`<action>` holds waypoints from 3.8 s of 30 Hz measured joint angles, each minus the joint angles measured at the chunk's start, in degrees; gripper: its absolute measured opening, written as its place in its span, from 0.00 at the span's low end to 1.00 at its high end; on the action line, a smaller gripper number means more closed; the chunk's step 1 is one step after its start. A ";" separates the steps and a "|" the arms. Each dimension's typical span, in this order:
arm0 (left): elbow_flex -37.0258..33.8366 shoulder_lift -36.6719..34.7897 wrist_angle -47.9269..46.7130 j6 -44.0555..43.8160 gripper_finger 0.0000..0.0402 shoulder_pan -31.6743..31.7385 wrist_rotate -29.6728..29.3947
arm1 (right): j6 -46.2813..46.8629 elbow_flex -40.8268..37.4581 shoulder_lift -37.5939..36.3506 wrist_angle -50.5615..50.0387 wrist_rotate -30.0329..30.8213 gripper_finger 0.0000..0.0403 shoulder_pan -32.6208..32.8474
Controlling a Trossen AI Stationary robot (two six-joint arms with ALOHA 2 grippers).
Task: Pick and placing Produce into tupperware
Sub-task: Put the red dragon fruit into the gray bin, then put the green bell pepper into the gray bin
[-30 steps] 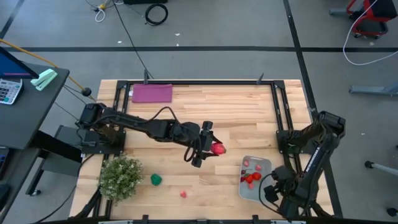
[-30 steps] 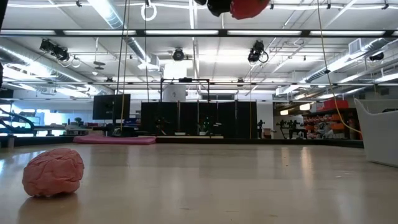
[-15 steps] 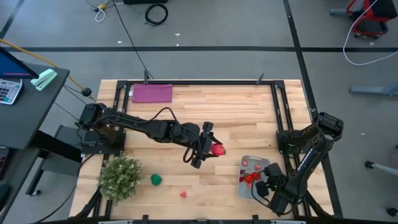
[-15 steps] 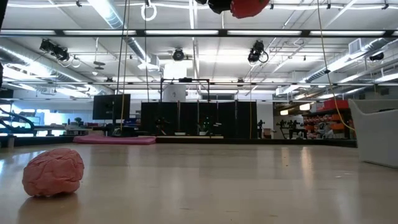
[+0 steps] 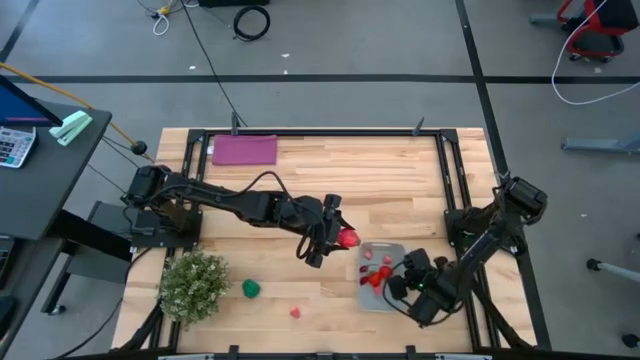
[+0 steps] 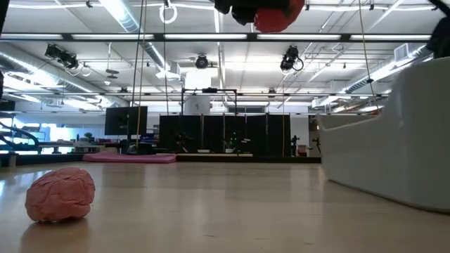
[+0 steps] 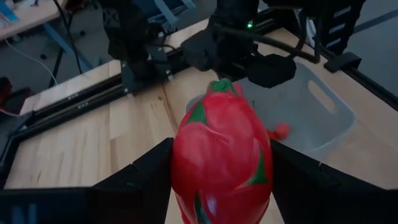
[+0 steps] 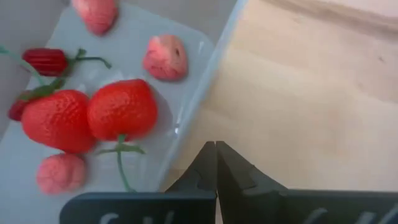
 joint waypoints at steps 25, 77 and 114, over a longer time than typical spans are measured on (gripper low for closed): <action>0.00 2.88 -2.30 -4.47 0.58 -0.55 0.03 | -25.94 0.04 -11.74 2.41 5.52 0.00 -10.74; 0.04 15.49 14.18 -8.46 0.69 -3.15 0.02 | -28.28 0.09 -22.50 0.79 33.84 0.01 -6.82; -0.17 0.52 -57.55 -35.96 0.52 -21.71 -1.02 | -44.40 0.09 -27.00 3.16 34.58 0.01 -11.56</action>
